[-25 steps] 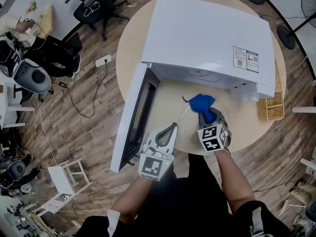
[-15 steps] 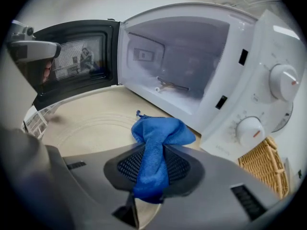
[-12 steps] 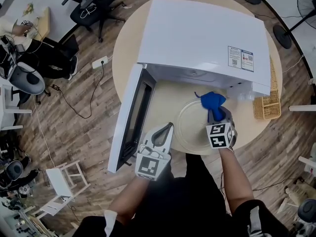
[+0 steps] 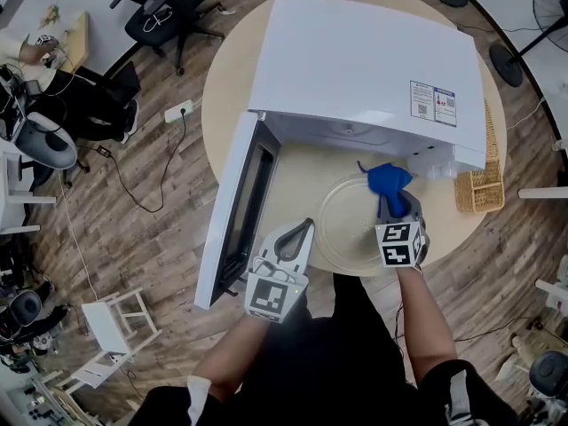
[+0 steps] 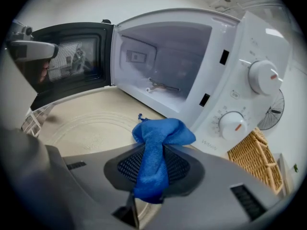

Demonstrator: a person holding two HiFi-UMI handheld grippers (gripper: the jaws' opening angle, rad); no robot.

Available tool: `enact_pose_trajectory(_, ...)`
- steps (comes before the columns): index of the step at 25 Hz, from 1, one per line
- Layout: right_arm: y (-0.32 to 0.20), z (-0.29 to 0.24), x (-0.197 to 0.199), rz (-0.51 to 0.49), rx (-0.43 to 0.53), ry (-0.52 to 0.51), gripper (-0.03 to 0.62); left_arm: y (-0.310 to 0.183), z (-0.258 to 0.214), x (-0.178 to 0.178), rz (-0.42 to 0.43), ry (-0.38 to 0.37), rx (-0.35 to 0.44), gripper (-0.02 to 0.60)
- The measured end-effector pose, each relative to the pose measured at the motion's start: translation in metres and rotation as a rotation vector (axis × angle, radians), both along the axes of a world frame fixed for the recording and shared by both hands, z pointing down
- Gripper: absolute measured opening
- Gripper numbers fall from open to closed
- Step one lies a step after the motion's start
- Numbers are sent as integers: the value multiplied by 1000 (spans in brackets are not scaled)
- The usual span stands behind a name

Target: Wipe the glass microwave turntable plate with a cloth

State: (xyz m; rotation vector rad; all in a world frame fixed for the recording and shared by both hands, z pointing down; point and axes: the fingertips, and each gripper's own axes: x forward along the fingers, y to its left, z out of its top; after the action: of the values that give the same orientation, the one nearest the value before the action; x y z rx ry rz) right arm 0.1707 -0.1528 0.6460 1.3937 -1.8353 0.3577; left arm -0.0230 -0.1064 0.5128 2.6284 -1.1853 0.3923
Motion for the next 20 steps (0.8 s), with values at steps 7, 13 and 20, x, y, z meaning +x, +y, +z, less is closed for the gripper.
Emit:
enact_pose_trajectory(7, 8, -28, -40, -62, 57, -112, 90, 1, 8, -6, -1, -19, 7, 6)
enact_pose_trajectory(13, 25, -30, -92, -151, 25, -163, 91, 6, 5, -18, -13, -18, 5, 6)
enact_pose_trajectory(20, 48, -16, -144, -255, -60, -203, 89, 4, -3, -27, -37, 11, 16, 6)
